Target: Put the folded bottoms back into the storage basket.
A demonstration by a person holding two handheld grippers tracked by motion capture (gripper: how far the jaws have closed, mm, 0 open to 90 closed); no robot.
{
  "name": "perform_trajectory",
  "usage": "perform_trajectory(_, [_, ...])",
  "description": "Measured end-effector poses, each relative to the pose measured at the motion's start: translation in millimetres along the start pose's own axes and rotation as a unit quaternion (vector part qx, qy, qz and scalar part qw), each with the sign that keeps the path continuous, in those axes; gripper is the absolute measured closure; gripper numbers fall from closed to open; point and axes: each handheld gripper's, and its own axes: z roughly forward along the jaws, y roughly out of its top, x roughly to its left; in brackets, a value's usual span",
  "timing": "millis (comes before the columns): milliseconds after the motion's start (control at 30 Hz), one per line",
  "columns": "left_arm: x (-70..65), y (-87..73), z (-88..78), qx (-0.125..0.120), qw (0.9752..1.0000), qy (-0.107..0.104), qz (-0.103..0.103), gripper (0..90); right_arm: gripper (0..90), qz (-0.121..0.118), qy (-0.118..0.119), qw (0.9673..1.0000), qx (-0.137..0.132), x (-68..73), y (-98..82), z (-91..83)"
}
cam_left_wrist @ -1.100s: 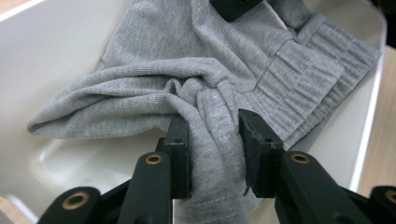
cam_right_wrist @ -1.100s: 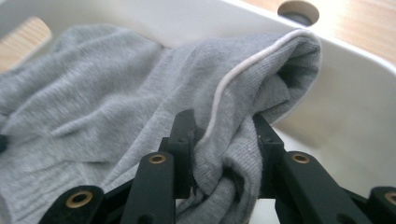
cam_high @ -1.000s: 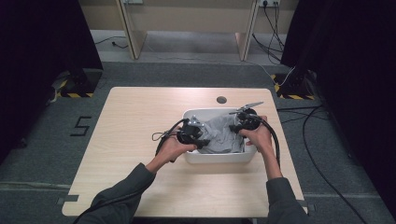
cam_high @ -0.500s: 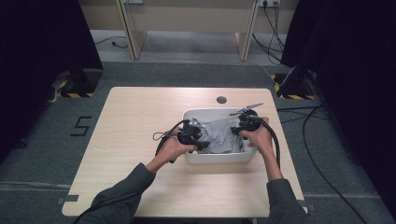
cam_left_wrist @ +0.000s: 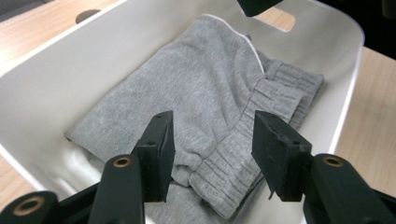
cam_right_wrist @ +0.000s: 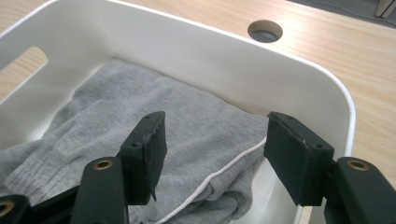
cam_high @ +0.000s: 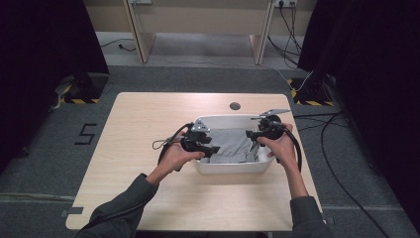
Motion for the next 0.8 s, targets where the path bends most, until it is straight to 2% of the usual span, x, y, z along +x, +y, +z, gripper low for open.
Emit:
perform_trajectory(167, [-0.7, -5.5, -5.1, -0.001, 1.0, -0.006, -0.001, 46.0, 38.0, -0.013, 0.003, 0.9999, 0.002, 6.1, -0.3, -2.6])
perform_trajectory(267, [-0.4, -6.7, -8.0, 0.0, 1.0, -0.009, -0.003, 42.9, 37.9, -0.02, 0.01, 0.9997, -0.009, 10.9, 0.5, -4.0])
perform_trajectory(567, [-2.9, -10.7, -20.9, -0.009, 0.9996, -0.025, -0.009, 35.4, 36.7, -0.037, 0.02, 0.999, -0.016, 23.2, 0.5, -11.7])
perform_trajectory(667, [-2.9, -14.7, -24.0, -0.012, 0.9992, -0.034, -0.019, 33.9, 37.1, -0.042, 0.023, 0.9986, -0.019, 26.2, 0.2, -13.6])
perform_trajectory(800, [-3.5, -20.5, -28.5, -0.021, 0.999, -0.034, -0.02, 33.3, 37.2, -0.048, 0.03, 0.9981, -0.026, 29.8, -1.3, -15.4])
